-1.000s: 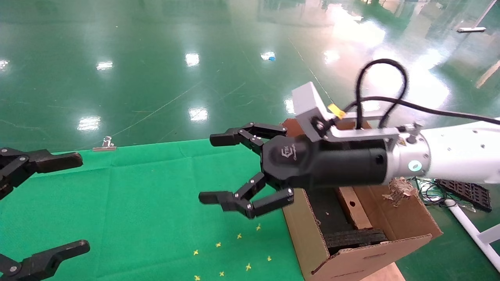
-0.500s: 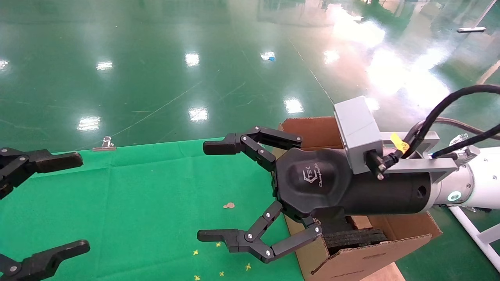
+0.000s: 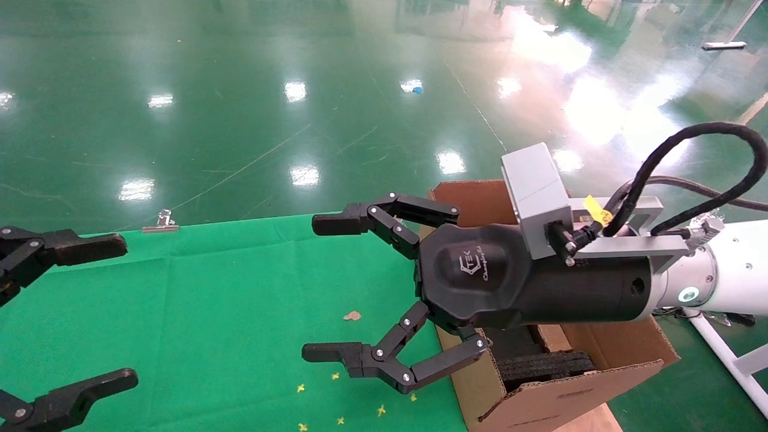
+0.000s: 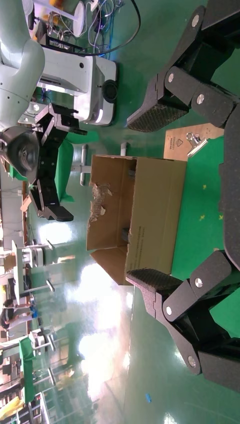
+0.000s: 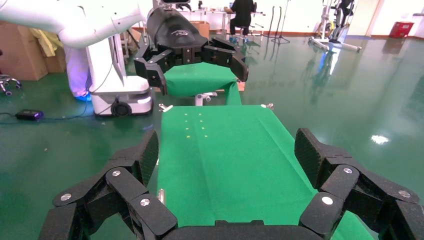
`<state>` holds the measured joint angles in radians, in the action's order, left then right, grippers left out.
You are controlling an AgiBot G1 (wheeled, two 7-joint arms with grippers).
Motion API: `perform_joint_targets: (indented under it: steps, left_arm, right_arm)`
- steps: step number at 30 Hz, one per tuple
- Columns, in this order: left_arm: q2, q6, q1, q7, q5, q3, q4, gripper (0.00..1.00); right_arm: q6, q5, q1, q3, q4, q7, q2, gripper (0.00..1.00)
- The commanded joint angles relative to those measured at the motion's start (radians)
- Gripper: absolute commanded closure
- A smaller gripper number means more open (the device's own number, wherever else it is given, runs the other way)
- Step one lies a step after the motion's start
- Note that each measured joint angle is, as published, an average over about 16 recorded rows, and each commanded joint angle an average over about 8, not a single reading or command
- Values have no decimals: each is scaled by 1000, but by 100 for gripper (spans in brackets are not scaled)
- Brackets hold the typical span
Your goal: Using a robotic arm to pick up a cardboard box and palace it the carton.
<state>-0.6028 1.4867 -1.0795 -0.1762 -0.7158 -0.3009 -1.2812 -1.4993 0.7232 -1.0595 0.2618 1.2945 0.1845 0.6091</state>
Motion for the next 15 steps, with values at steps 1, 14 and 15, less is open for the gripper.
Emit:
perform_joint_targets:
  steps: [1, 14, 15]
  left_arm:
    - [0, 0, 0, 0, 0, 0, 0, 0]
    - [0, 0, 0, 0, 0, 0, 0, 0]
    - [0, 0, 0, 0, 0, 0, 0, 0]
  right_arm:
    - [1, 1, -3, 4, -2, 1, 0, 0]
    - [3, 6, -11, 13, -8, 2, 1, 0]
    - [3, 6, -11, 14, -8, 2, 1, 0]
